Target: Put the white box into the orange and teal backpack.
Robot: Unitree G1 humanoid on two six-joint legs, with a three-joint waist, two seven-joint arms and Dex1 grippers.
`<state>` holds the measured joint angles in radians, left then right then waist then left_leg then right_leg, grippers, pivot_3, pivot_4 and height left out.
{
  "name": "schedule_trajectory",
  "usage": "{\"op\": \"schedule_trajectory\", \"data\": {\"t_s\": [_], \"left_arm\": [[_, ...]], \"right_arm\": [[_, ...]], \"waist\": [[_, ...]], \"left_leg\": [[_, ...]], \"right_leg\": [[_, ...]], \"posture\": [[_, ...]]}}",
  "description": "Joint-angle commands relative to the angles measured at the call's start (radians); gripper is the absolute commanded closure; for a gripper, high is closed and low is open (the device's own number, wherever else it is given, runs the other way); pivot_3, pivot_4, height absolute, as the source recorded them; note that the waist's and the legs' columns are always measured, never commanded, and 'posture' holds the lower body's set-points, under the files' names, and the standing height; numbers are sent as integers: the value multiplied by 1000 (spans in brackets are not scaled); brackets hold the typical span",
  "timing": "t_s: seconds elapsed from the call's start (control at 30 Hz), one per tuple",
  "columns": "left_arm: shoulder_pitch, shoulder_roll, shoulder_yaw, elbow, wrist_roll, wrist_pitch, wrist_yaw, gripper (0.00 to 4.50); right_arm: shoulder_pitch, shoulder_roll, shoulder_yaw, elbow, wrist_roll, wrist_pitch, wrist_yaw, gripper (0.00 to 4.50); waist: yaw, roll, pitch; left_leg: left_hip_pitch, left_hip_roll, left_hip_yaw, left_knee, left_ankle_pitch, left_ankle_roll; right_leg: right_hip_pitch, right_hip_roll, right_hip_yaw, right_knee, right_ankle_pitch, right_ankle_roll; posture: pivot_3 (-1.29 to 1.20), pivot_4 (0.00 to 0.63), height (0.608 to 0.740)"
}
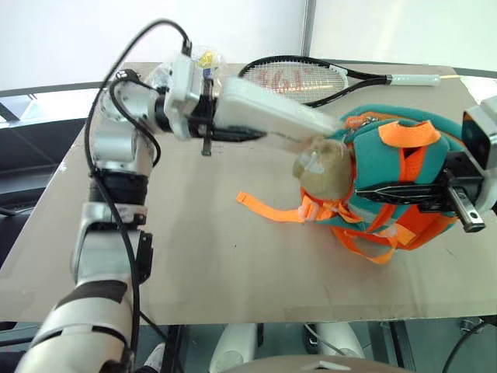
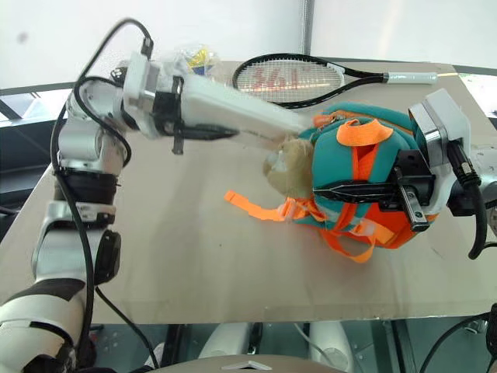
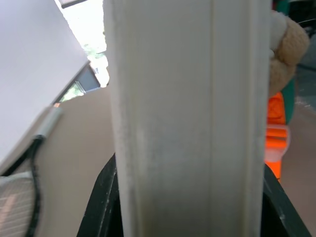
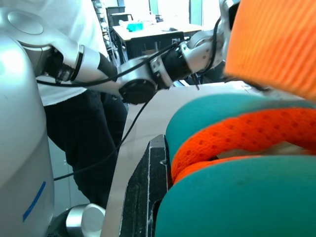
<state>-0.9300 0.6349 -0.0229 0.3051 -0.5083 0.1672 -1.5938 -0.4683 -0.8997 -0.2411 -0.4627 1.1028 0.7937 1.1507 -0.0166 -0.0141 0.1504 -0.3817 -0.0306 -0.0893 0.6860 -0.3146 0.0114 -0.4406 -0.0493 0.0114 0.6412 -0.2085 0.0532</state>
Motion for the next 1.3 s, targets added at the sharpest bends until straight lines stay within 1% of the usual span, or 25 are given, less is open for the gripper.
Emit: {"op": "schedule_trajectory", "data": {"t_s": [0.03, 0.13, 0.23, 0.3, 0.37, 0.4, 0.43, 0.5, 0.57, 0.6, 0.67, 0.73, 0.77, 0.83, 0.9, 0.93, 0.97, 1.0, 1.03, 1.1, 1.23, 1.3], "left_arm": [[3, 26, 50, -152, -87, 111, 29, 3295], [65, 44, 71, -255, -115, 195, 86, 3295], [153, 61, 70, -391, -108, 273, 184, 3295], [213, 49, 31, -501, -61, 334, 307, 3295], [241, 39, 7, -562, -39, 389, 395, 3295], [246, 17, -17, -588, -26, 433, 456, 3295], [247, 1, -34, -603, -18, 463, 498, 3295], [248, -25, -90, -649, -40, 540, 526, 3295], [228, -44, -145, -651, -28, 584, 543, 3295], [196, -61, -213, -627, 22, 614, 573, 3295], [139, -146, -286, -545, 60, 650, 628, 3295], [107, -217, -321, -467, 79, 636, 644, 3295], [98, -223, -347, -436, 117, 594, 636, 3295], [100, -242, -326, -409, 105, 568, 614, 2231], [104, -229, -275, -396, 87, 529, 585, 1571], [102, -206, -221, -380, 54, 538, 565, 970], [103, -166, -170, -363, 16, 544, 518, 562], [106, -125, -113, -357, -52, 572, 449, 69], [104, -91, -68, -354, -124, 623, 397, 27], [89, -20, -8, -325, -212, 720, 337, 27], [67, 141, 74, -252, -316, 854, 204, 27], [75, 186, 98, -248, -348, 896, 180, 27]], "right_arm": [[-41, 12, -17, 5, 13, -31, 1, 4487], [-150, 77, 32, 29, 45, -26, -22, 4487], [-235, 151, 115, 58, 4, -39, 2, 4487], [-228, 173, 157, 54, -44, -58, 17, 4487], [-213, 180, 178, 44, -73, -71, 26, 4487], [-185, 180, 185, 20, -89, -80, 24, 4487], [-168, 182, 191, 5, -102, -88, 23, 4487], [-97, 175, 208, -58, -201, -154, -6, 4487], [-42, 218, 194, -76, -239, -234, -18, 4487], [-11, 234, 199, -91, -293, -300, -21, 4487], [37, 229, 202, -145, -359, -333, -60, 4487], [61, 230, 186, -186, -336, -309, -109, 4487], [75, 230, 177, -208, -326, -300, -133, 4487], [114, 219, 159, -255, -314, -286, -170, 4500], [153, 211, 143, -288, -322, -280, -212, 4500], [167, 202, 136, -293, -326, -274, -229, 4500], [176, 194, 130, -294, -326, -260, -248, 4500], [180, 180, 127, -292, -323, -244, -260, 4500], [183, 168, 123, -289, -315, -232, -266, 4500], [181, 147, 118, -279, -328, -230, -276, 4500], [167, 138, 118, -226, -329, -243, -263, 4500], [163, 140, 123, -206, -334, -255, -253, 4500]], "waist": [[1, 0, 0], [0, 0, 0], [-8, 1, 0], [-2, 1, 0], [6, 1, 0], [9, 1, 0], [14, 0, 0], [24, 0, 0], [26, 0, 0], [26, 0, 0], [30, 0, 0], [32, 0, 0], [31, 0, 0], [28, 0, 0], [25, 0, 0], [22, 0, 0], [16, 0, 0], [9, 0, 0], [1, 1, 0], [-9, 1, 0], [-13, 0, 1], [-11, 0, 1]], "left_leg": [[0, 0, 0, 0, 0, 0], [2, 0, 1, 0, 0, 0], [5, 0, 1, -1, 0, 0], [4, 0, 0, -1, 0, 0], [2, 0, 0, 0, 0, 0], [1, -1, -1, 0, 0, 0], [0, -1, -1, 0, 0, 0], [0, -2, -2, 1, 0, 1], [1, -2, -1, 1, 0, 1], [2, -2, 0, 1, 0, 1], [3, -3, 0, 1, 0, 0], [5, -3, 0, 2, 0, 0], [7, -4, 0, 2, 0, 0], [12, -4, 1, 1, 0, 0], [16, -3, 2, -2, 0, 1], [16, -2, 2, -2, 0, 0], [17, -2, 2, -2, 0, 0], [17, -1, 2, -2, 0, 0], [17, -1, 2, -2, 0, 0], [19, -1, 4, -2, 0, 0], [19, -1, 3, -2, -1, 1], [19, -2, 3, -2, -1, 2]], "right_leg": [[0, 0, 0, 0, 0, 0], [0, 0, 1, -1, 0, 0], [0, 1, 4, 1, 0, 0], [0, 1, 3, 1, 0, 0], [0, 0, 2, 0, 0, 0], [0, -1, 2, 0, 0, 0], [0, -1, 1, 0, 0, 0], [0, -2, 1, 0, 1, 1], [0, -2, 2, 0, 1, 1], [0, -1, 2, -1, 1, 1], [0, -1, 3, 0, 1, 1], [3, -1, 2, 0, 1, 1], [5, -1, 2, 0, 1, 1], [9, -1, 4, -1, 1, 1], [11, 0, 6, -1, 0, 1], [11, 1, 6, -2, 0, 1], [11, 1, 7, -1, 0, 1], [11, 1, 7, -1, 0, 1], [10, 2, 7, -1, 0, 1], [10, 3, 9, 0, 0, 1], [12, 3, 7, 0, 0, 1], [12, 2, 7, -1, 0, 1]], "posture": [[0, 150, 740], [0, 150, 740], [0, 150, 740], [0, 150, 740], [0, 150, 740], [0, 150, 740], [0, 150, 740], [0, 150, 740], [0, 150, 740], [0, 150, 740], [0, 150, 740], [0, 150, 740], [0, 150, 740], [0, 150, 740], [0, 150, 740], [0, 150, 740], [0, 150, 740], [0, 150, 740], [0, 150, 740], [0, 150, 740], [0, 150, 740], [0, 150, 740]]}}
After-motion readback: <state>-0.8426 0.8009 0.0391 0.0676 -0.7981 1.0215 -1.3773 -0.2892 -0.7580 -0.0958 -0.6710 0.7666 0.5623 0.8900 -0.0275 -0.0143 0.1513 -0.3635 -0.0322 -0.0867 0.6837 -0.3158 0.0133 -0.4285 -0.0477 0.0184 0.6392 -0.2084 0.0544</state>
